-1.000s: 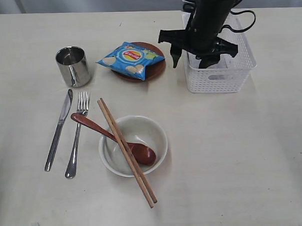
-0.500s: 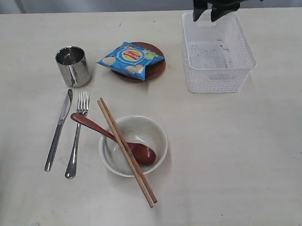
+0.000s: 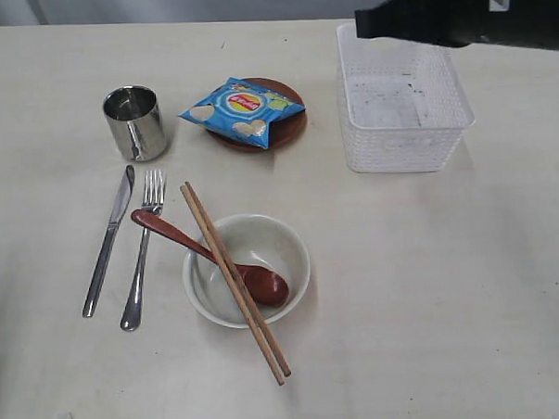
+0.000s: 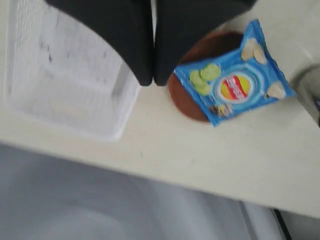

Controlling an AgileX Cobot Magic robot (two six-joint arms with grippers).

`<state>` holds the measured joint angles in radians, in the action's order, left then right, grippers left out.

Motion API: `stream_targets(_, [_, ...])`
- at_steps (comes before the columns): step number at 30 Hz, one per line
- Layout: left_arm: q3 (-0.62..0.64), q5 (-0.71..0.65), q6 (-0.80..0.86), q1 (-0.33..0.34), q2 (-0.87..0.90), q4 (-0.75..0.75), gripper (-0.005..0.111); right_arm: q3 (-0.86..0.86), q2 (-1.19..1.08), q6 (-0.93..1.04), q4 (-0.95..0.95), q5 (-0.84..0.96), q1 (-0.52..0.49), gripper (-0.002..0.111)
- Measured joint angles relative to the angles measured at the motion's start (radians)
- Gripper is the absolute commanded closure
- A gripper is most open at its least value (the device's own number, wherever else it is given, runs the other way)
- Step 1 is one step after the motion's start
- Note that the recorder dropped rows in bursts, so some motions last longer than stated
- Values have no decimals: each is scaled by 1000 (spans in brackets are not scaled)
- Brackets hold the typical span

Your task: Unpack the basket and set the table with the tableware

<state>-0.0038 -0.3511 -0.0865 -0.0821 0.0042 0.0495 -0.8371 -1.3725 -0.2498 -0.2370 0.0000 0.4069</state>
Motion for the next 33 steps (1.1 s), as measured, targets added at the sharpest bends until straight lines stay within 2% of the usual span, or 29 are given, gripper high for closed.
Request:
stream_targets(4, [0, 0, 0, 0, 0, 0, 107, 37, 151, 12, -16, -67, -2, 108])
stream_targets(13, [0, 0, 0, 0, 0, 0, 107, 42, 460, -37, 44, 123, -2, 108])
stream_targets(27, [0, 0, 0, 0, 0, 0, 107, 44, 749, -39, 48, 134, -4, 108])
stream_targets(30, [0, 0, 0, 0, 0, 0, 107, 44, 811, -39, 48, 139, -40, 108])
stream_targets(33, [0, 0, 0, 0, 0, 0, 107, 44, 872, -39, 52, 139, -161, 108])
